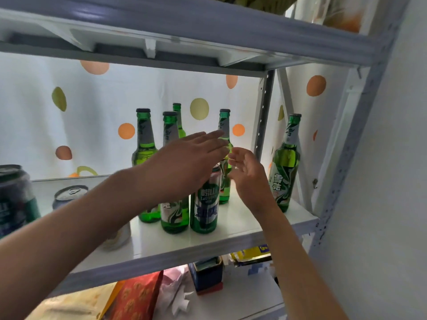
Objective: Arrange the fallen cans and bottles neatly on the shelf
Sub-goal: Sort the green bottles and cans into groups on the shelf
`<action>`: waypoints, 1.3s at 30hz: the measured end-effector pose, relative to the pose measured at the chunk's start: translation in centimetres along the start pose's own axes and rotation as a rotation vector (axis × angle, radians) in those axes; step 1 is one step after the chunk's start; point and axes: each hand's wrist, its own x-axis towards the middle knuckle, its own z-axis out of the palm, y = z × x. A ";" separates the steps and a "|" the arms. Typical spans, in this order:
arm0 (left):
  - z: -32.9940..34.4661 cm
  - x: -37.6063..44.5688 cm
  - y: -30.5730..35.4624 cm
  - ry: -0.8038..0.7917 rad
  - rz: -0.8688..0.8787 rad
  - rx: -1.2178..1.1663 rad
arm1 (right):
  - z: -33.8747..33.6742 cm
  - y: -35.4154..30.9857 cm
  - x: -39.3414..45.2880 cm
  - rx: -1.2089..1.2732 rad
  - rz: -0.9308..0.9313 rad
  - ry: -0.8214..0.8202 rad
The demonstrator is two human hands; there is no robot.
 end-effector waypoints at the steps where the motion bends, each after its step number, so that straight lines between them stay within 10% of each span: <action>1: 0.0 0.7 -0.5 -0.008 0.017 0.029 | -0.3 0.4 0.6 -0.003 -0.008 0.067; 17: 3.3 13.4 -5.2 -0.385 -0.127 0.120 | 0.3 12.8 12.3 0.322 0.356 0.339; 29: 6.0 14.0 -6.8 -0.510 -0.048 0.309 | 2.8 18.1 16.9 -0.731 0.039 0.066; 39: 6.1 13.5 -7.0 -0.501 -0.028 0.193 | 2.5 18.8 18.9 -1.113 0.021 -0.250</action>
